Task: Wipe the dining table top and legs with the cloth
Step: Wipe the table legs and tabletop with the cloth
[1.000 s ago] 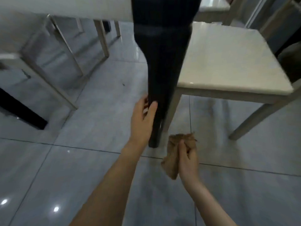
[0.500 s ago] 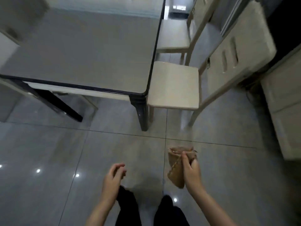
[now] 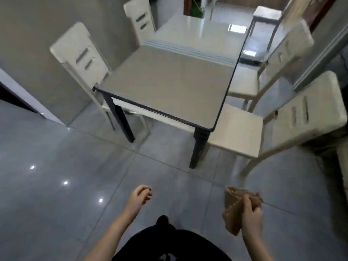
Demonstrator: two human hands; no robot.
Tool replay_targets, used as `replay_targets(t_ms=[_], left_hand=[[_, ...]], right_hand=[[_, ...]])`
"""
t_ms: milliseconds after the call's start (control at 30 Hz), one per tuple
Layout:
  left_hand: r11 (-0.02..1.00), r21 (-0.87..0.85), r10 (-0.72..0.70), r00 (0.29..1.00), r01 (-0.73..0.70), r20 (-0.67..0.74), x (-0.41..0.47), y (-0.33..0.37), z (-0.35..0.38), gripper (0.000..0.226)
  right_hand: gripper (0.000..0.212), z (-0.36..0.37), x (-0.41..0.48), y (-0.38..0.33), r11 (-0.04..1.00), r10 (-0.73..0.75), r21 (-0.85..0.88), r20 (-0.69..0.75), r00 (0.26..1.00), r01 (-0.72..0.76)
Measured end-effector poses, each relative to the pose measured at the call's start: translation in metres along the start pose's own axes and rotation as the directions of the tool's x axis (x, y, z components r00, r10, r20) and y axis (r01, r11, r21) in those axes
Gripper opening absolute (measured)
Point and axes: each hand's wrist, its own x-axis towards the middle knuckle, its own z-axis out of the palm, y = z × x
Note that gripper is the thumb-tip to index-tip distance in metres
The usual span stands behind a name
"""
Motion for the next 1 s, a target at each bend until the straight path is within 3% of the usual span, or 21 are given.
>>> replay_targets(t_ms=[100, 233, 400, 600, 833, 933, 1000], left_hand=[[0.998, 0.019, -0.059, 0.998, 0.059, -0.016, 0.016, -0.016, -0.034, 0.02], [0.986, 0.01, -0.165, 0.983, 0.167, -0.081, 0.039, -0.036, -0.075, 0.021], [0.96, -0.033, -0.28, 0.949, 0.278, -0.148, 0.076, -0.036, -0.096, 0.016], [0.959, -0.086, -0.281, 0.944, 0.27, -0.172, 0.137, 0.016, -0.073, 0.017], [0.978, -0.144, -0.175, 0.968, 0.15, -0.18, 0.175, 0.111, 0.007, 0.026], [0.979, -0.154, -0.155, 0.977, 0.132, -0.146, 0.19, 0.14, 0.042, 0.025], [0.981, -0.147, -0.145, 0.981, 0.126, -0.129, 0.2, 0.156, 0.057, 0.025]], right_hand=[[0.031, 0.03, 0.004, -0.005, 0.998, 0.047, -0.028, -0.037, 0.998, -0.048], [0.029, 0.072, 0.013, -0.03, 0.997, 0.073, 0.005, 0.049, 0.996, -0.073], [0.017, 0.119, 0.049, -0.089, 0.997, -0.052, 0.062, 0.13, 0.99, 0.045], [0.014, 0.172, 0.132, -0.156, 0.958, -0.268, -0.025, 0.267, 0.926, 0.284], [0.018, 0.235, 0.243, -0.203, 0.773, -0.411, -0.254, 0.499, 0.763, 0.582], [0.028, 0.264, 0.277, -0.197, 0.707, -0.292, -0.416, 0.565, 0.772, 0.572], [0.036, 0.28, 0.296, -0.187, 0.577, -0.227, -0.569, 0.577, 0.785, 0.585]])
